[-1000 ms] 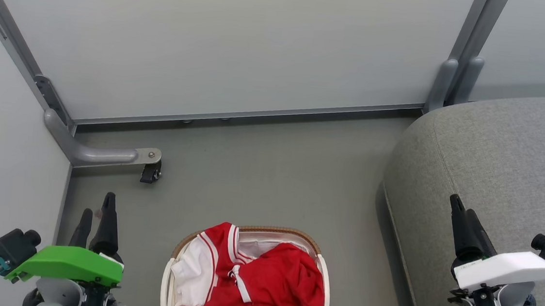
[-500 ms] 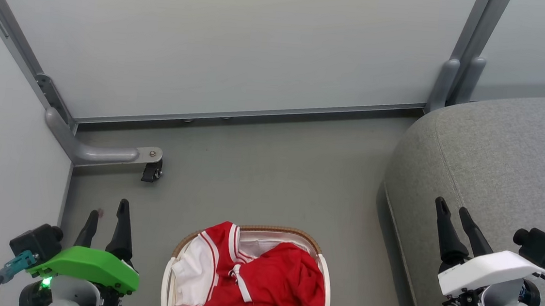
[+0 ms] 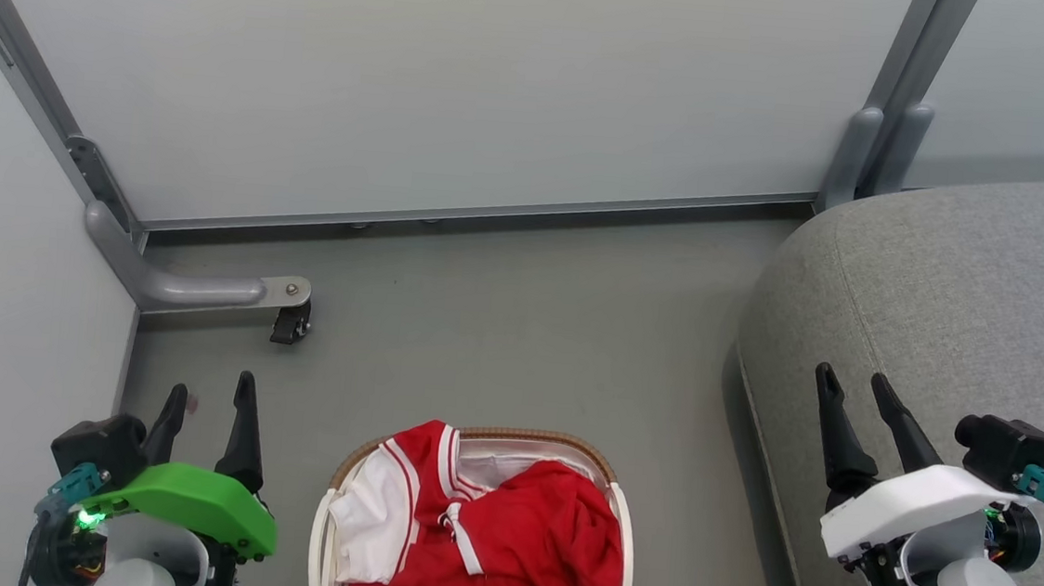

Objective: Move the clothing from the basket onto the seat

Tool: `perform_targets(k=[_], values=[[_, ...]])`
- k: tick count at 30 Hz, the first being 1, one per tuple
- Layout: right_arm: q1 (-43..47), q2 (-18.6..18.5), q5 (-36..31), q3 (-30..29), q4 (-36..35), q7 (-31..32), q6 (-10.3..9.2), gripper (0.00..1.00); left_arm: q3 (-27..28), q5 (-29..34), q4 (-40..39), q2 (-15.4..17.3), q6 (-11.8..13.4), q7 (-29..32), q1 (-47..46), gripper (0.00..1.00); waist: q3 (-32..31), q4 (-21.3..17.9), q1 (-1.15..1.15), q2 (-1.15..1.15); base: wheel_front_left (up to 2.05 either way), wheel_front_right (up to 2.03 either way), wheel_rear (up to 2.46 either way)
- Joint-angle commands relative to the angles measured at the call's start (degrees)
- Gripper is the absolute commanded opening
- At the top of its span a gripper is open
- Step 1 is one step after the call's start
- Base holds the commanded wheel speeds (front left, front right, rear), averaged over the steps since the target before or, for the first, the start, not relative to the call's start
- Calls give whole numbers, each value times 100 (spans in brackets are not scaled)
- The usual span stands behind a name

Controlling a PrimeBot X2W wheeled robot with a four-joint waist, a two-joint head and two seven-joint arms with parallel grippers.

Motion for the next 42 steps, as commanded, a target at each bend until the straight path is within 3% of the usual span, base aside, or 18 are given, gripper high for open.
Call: perform_targets(k=[1, 14, 28, 42], values=[[-140, -35, -207, 13, -5, -70, 2, 100, -42, 190, 7, 87, 22, -66, -153, 100, 2, 3, 0, 0, 0, 0, 0], [-214, 55, -1268, -95, 333, -260, 2, 100, -92, 813, 15, 133, 141, -251, -149, 100, 5, 3, 0, 0, 0, 0, 0], [-206, 163, -2104, -183, 290, -433, 3, 100, 151, 1476, -248, 38, 51, -424, 77, 100, 27, -44, 0, 0, 0, 0, 0], [-863, 167, -2703, -144, -116, -592, 3, 100, 96, 1989, 124, -260, -487, -589, -667, 100, 1274, -220, 0, 0, 0, 0, 0]])
